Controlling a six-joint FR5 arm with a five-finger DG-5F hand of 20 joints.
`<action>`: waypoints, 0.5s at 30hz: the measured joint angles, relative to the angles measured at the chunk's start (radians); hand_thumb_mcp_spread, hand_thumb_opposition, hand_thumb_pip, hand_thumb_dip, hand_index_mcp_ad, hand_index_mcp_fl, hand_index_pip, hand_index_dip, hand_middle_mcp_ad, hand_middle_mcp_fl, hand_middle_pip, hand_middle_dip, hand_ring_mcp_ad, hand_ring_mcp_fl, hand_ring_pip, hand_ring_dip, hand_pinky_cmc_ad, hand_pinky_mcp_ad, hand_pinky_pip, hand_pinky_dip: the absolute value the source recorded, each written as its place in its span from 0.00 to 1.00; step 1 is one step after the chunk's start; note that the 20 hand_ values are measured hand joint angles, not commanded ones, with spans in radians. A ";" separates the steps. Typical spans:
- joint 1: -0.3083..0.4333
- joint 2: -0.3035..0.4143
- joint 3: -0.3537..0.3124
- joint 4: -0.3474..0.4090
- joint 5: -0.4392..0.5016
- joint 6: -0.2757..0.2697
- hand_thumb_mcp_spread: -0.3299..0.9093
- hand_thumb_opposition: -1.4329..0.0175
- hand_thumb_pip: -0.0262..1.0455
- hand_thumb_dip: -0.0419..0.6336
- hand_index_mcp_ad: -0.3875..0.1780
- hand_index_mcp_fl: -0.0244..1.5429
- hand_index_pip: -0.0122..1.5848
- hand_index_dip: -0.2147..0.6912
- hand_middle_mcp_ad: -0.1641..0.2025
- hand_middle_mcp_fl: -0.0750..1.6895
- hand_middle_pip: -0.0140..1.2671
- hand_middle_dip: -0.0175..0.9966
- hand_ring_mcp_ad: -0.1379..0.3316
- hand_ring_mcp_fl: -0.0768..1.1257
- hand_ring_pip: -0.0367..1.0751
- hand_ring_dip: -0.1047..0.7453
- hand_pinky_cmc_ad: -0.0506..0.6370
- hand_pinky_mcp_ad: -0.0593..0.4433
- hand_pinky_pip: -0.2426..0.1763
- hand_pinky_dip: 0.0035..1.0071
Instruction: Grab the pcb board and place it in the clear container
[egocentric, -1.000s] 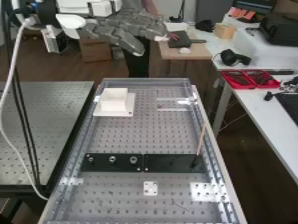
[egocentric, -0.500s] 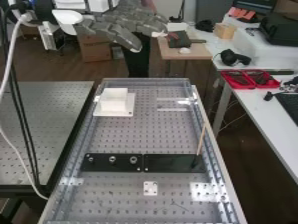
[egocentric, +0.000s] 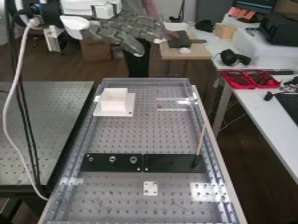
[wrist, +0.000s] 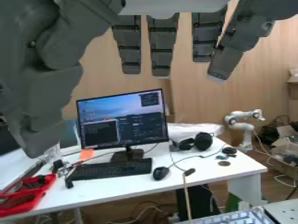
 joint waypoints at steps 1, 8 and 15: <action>0.001 0.001 0.000 0.000 -0.001 0.000 0.48 0.47 0.44 0.25 0.61 0.12 0.07 0.55 0.63 0.12 0.11 0.22 0.75 0.07 0.12 0.17 0.58 0.49 0.33 0.67; 0.005 0.005 -0.003 0.006 -0.012 0.002 0.48 0.47 0.44 0.25 0.61 0.12 0.07 0.55 0.64 0.12 0.11 0.22 0.75 0.07 0.12 0.17 0.58 0.49 0.33 0.67; 0.006 0.013 -0.001 0.010 -0.008 -0.002 0.48 0.47 0.44 0.25 0.62 0.12 0.07 0.55 0.63 0.12 0.11 0.22 0.75 0.07 0.12 0.17 0.58 0.49 0.33 0.67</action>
